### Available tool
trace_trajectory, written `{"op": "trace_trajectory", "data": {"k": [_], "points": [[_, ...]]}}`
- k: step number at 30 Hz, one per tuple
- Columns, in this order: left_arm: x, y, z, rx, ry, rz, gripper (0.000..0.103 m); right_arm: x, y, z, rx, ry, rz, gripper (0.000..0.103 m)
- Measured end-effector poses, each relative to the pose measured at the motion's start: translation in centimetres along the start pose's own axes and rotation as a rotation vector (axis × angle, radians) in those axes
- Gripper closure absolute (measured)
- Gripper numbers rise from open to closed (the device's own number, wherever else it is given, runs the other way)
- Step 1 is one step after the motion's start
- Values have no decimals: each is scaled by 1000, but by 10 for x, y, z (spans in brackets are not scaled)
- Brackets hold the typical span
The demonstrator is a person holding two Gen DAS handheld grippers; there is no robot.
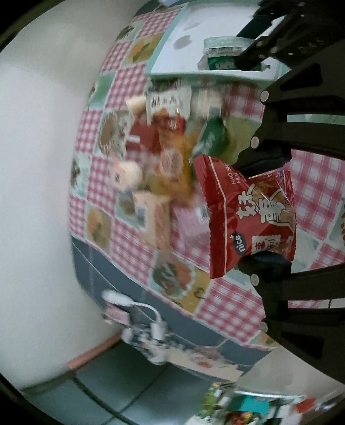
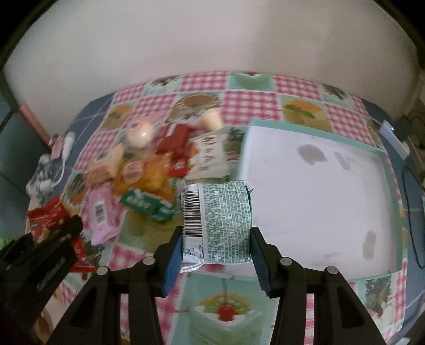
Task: Organize snacks
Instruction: 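Carry red bag with left tool while right tool carries green-white packet to tray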
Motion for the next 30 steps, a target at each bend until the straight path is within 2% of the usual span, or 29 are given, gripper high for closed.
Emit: {"op": "trace_trajectory", "data": {"k": [7, 14, 19, 22, 27, 30], "points": [[17, 11, 49, -4, -99, 42, 53, 14, 4, 53, -70, -111, 20, 52], [37, 14, 122, -72, -191, 59, 52, 27, -1, 112, -150, -229, 15, 52], [45, 5, 179, -161, -251, 10, 52, 35, -6, 152, -225, -285, 12, 52], [46, -1, 209, -173, -291, 4, 52, 38, -14, 174, -252, -335, -1, 52], [46, -16, 236, -226, -305, -44, 51, 37, -27, 203, -290, -393, -27, 52], [44, -25, 243, -226, -324, -68, 50, 35, -34, 211, -301, -404, -46, 51]]}}
Point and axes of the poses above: each gripper's, at about its wrist camera, not at the fingertips, and y roughly against the way its jaws point, z to its right, x to its top, the point moved 3 cm from there along -y, roughly the way its jaws point, and after that the axes turned 4 degrees about x, right-handed, at the moved point
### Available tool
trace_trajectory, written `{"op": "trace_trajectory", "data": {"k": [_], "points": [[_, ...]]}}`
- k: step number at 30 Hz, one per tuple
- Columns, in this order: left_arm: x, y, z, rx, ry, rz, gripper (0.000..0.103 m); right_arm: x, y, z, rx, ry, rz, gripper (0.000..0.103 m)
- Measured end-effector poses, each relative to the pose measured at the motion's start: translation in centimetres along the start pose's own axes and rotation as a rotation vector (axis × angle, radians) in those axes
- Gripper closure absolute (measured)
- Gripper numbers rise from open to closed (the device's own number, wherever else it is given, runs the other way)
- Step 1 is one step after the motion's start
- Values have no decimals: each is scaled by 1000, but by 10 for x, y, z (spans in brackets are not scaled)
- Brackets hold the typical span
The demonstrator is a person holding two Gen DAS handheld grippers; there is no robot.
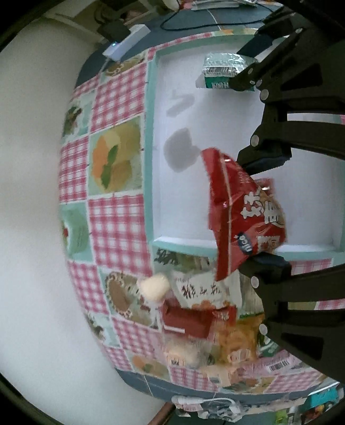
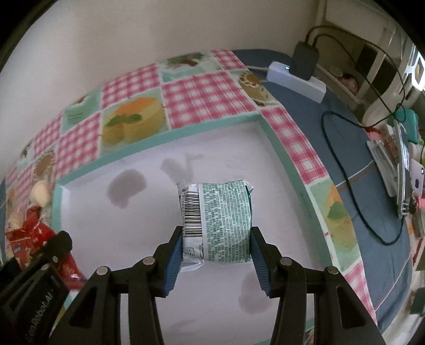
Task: Organize snacks
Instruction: 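Carry red bag with left tool while right tool carries green-white packet to tray, then open the left tool over the tray while the right tool releases the green-white packet inside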
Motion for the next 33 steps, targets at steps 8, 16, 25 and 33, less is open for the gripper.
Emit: {"op": "trace_trajectory", "data": {"k": [8, 16, 25, 33], "points": [[-7, 12, -19, -17, 35, -15, 26, -2, -1, -1, -10, 5, -13, 42], [-33, 23, -62, 20, 111, -18, 19, -12, 28, -13, 7, 56, 22, 35], [-69, 32, -121, 137, 190, -23, 18, -45, 63, -38, 50, 131, 55, 24], [-99, 31, -193, 163, 368, -51, 3, -79, 71, -67, 105, 183, 28, 14]]}}
Point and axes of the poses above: each gripper's, at about its wrist camera, not at the fingertips, and y roughly against the way its jaws point, z to its right, x to its top, the point moved 3 cm from there along -y, roughly the way its jaws point, and after that the axes turned 4 degrees about x, right-handed, at the moved point
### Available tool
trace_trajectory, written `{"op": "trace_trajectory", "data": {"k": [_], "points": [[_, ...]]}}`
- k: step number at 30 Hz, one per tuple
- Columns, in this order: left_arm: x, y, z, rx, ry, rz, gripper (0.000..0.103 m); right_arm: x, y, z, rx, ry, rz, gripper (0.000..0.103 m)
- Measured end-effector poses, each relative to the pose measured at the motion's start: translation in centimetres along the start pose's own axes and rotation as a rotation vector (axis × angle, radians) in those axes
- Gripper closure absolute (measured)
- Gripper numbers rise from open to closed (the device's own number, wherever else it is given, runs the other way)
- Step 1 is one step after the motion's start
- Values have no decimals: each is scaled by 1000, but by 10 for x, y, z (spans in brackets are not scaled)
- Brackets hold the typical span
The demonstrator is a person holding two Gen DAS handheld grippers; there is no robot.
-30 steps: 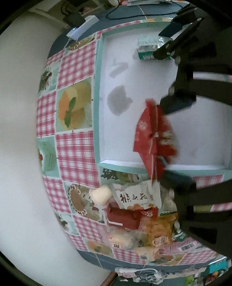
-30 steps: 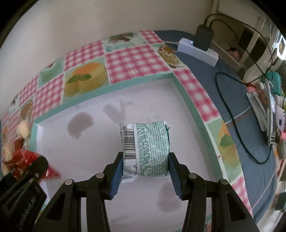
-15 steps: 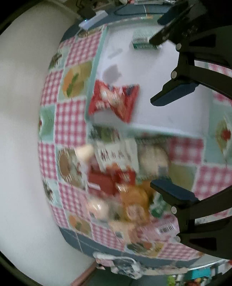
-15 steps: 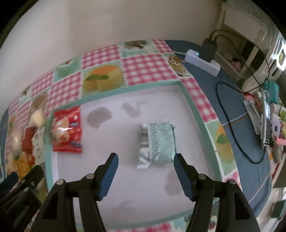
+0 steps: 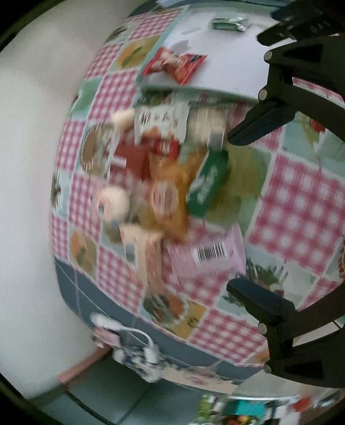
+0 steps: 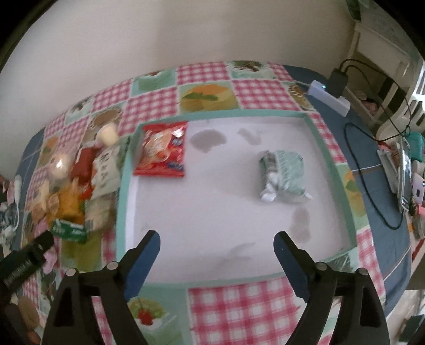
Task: Organize snacks
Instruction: 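Open the left tool over the tray while the right tool releases the green-white packet inside, then move left tool to pink wrapped bar while right tool reaches green biscuit box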
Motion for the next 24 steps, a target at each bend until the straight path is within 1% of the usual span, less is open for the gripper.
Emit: {"op": "trace_trajectory", "data": {"k": [3, 4, 6, 7, 9, 12, 15, 21, 24], "points": [[0, -7, -26, 5, 63, -19, 3, -6, 0, -13, 29, 5, -10, 13], [0, -10, -32, 6, 79, -27, 3, -8, -1, -18, 39, 10, -13, 12], [0, -15, -47, 8, 130, -47, 3, -11, -2, -28, 48, 28, -15, 1], [1, -18, -56, 9, 160, -57, 3, -12, -2, -34, 53, 40, -14, 0], [5, -24, -75, 13, 228, -72, 3, -14, -4, -45, 59, 63, -15, 0], [7, -29, -97, 18, 302, -83, 3, -15, -9, -64, 73, 88, -26, 0], [7, -39, -117, 25, 372, -111, 3, -16, -15, -84, 91, 113, -33, 0], [0, -63, -134, 32, 443, -171, 3, -15, -26, -132, 128, 203, -26, 0], [0, -74, -134, 21, 454, -196, 3, -15, -32, -154, 142, 246, -22, 0]]}}
Point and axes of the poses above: each gripper's, at about its wrist camera, not at the fingertips, and y roughly against the way its jaws point, z to its right, x to its top, the point moved 3 cm from there along -y, roughly the way its jaws point, and after that the axes turned 4 degrees about x, right-handed, at the moved point
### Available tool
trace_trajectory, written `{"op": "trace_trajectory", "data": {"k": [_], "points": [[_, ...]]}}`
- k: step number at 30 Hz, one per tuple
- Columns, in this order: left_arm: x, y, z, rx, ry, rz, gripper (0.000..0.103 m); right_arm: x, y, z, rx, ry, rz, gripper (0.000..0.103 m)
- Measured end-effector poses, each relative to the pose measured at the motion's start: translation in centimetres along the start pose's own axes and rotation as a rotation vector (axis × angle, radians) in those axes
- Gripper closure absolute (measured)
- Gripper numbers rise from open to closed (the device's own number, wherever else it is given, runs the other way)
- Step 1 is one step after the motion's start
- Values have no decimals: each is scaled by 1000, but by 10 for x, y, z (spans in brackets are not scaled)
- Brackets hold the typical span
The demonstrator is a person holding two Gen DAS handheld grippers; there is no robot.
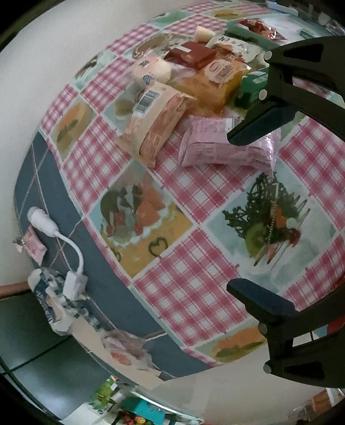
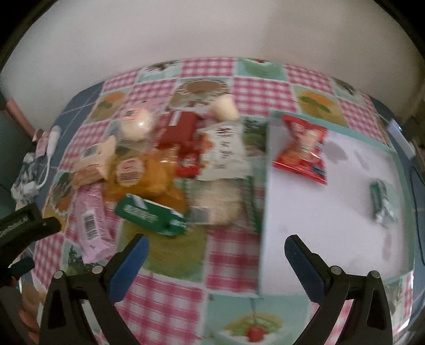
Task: Organize snacks
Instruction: 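Move left tool to pink wrapped bar while right tool reaches green biscuit box, then grasp pink wrapped bar with left tool while right tool grasps green biscuit box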
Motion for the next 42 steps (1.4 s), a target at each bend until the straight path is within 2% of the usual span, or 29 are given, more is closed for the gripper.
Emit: {"op": "trace_trajectory", "data": {"k": [5, 12, 19, 22, 25, 30, 32, 34, 38, 40, 42], "points": [[3, -9, 3, -20, 3, -36, 3, 8, -17, -24, -1, 53, -11, 0], [12, -16, 11, -30, -20, -52, 3, 16, -32, -34, 11, 68, -16, 1], [16, -22, 25, -35, -52, -60, 3, 19, -41, -47, 38, 102, -17, 8], [17, -22, 36, -52, -77, -57, 3, 17, -43, -54, 48, 127, -27, 19], [18, -23, 51, -61, -105, -62, 3, 14, -46, -57, 43, 141, -36, 21], [14, -27, 75, -70, -151, -76, 3, 11, -46, -59, 20, 172, -26, 31], [8, -29, 83, -66, -170, -77, 3, 11, -45, -60, 12, 186, -21, 42], [5, -33, 91, -60, -177, -83, 3, 9, -44, -61, 23, 188, -27, 49], [5, -38, 99, -65, -172, -88, 4, 8, -45, -60, 32, 191, -33, 53], [5, -38, 101, -71, -174, -88, 11, 8, -45, -58, 37, 186, -33, 55], [6, -37, 103, -91, -178, -96, 29, 9, -45, -55, 44, 173, -35, 58]]}}
Point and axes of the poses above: each gripper's, at about its wrist camera, not at the fingertips, and y roughly against the way its jaws point, z to its right, x to its top, the point moved 3 cm from there along -y, roughly the way its jaws point, and after that the axes turned 4 degrees about x, right-handed, at the moved point
